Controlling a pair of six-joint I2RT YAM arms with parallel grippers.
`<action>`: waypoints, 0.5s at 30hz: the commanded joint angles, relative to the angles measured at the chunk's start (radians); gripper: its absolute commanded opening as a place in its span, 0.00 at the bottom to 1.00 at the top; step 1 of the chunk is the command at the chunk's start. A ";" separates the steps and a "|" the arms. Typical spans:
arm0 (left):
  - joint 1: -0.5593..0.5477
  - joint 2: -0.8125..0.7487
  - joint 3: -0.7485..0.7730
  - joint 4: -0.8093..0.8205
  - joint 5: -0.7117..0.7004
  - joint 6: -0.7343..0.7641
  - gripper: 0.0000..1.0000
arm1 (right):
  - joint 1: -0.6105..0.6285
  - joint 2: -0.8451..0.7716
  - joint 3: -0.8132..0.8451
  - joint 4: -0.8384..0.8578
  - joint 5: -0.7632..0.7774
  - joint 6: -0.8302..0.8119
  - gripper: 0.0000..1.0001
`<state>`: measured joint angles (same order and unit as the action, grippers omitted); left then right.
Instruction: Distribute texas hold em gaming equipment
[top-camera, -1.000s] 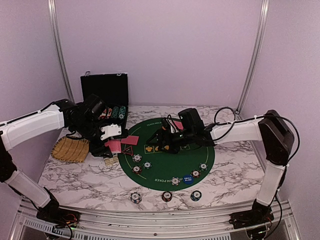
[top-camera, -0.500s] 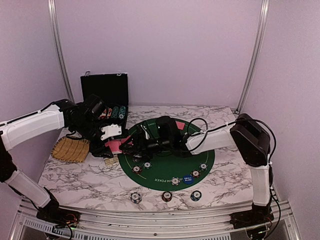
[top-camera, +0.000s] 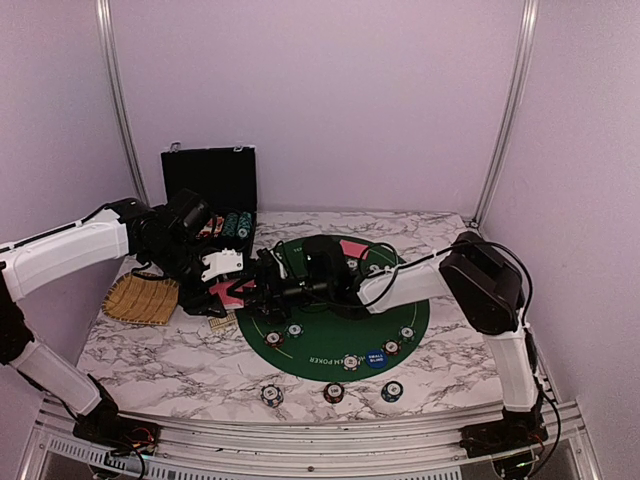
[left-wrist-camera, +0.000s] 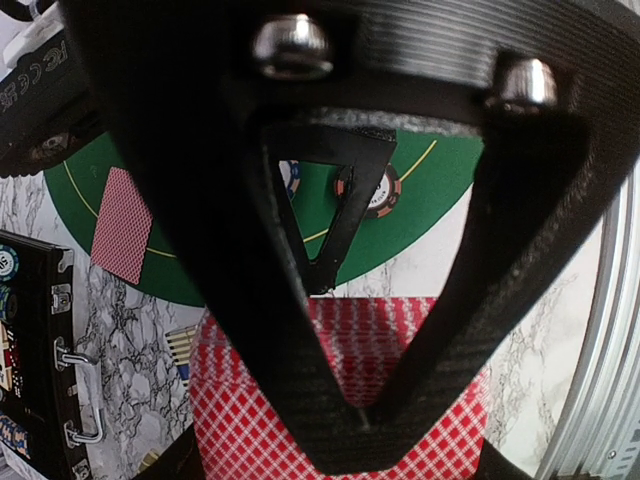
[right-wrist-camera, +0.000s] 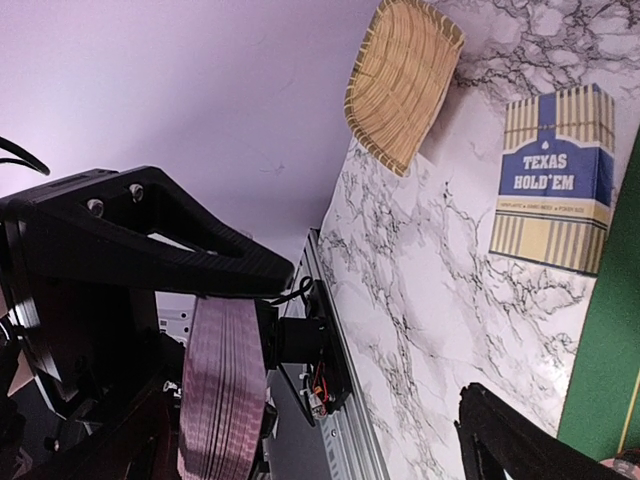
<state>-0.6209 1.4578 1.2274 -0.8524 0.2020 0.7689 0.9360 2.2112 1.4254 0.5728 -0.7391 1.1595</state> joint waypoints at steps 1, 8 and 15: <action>0.002 -0.014 -0.009 -0.014 0.020 0.008 0.21 | 0.012 0.016 0.049 0.045 -0.020 0.026 0.98; 0.002 -0.015 -0.021 -0.014 0.026 0.008 0.21 | 0.012 0.028 0.052 0.083 -0.027 0.050 0.98; 0.001 -0.002 -0.012 -0.014 0.033 0.002 0.21 | 0.019 0.098 0.116 0.108 -0.055 0.079 0.98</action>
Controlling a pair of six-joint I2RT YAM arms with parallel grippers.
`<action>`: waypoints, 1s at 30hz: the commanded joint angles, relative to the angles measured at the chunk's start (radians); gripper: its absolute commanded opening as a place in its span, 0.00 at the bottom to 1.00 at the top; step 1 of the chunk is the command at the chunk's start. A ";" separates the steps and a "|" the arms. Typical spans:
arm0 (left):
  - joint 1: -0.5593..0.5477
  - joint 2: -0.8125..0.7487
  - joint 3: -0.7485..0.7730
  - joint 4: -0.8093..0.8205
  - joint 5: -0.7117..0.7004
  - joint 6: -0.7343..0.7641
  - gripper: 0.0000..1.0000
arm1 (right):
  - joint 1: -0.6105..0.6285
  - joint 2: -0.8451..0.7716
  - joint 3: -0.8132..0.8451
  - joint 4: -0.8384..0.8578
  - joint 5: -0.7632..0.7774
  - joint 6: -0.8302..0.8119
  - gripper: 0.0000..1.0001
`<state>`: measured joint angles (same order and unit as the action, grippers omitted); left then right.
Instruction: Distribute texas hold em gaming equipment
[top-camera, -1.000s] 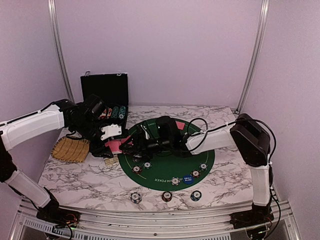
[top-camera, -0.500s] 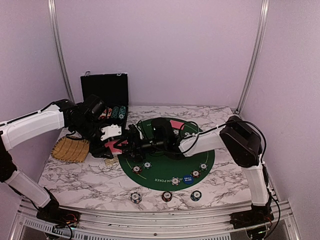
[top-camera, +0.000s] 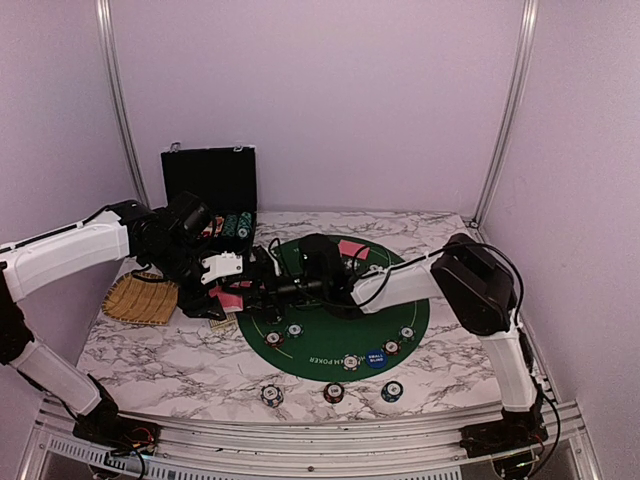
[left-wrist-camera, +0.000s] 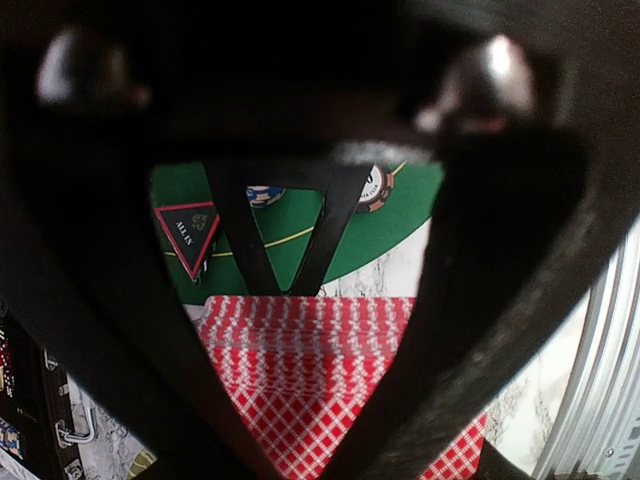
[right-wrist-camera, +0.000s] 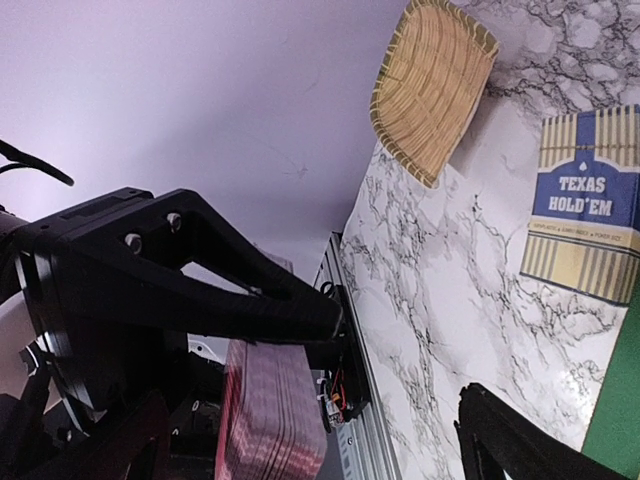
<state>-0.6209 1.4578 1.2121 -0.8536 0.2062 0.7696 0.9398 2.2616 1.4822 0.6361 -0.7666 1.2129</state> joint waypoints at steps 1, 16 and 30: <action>0.001 -0.001 0.008 -0.013 0.030 -0.002 0.21 | 0.017 0.059 0.067 0.050 -0.031 0.032 0.98; -0.010 0.006 0.009 -0.021 0.033 -0.002 0.21 | 0.037 0.171 0.211 0.087 -0.068 0.092 0.96; -0.012 -0.009 0.021 -0.036 0.024 -0.006 0.21 | 0.009 0.172 0.183 0.030 -0.074 0.069 0.88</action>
<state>-0.6296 1.4673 1.2125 -0.8692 0.2165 0.7685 0.9649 2.4538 1.6787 0.7033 -0.8402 1.3094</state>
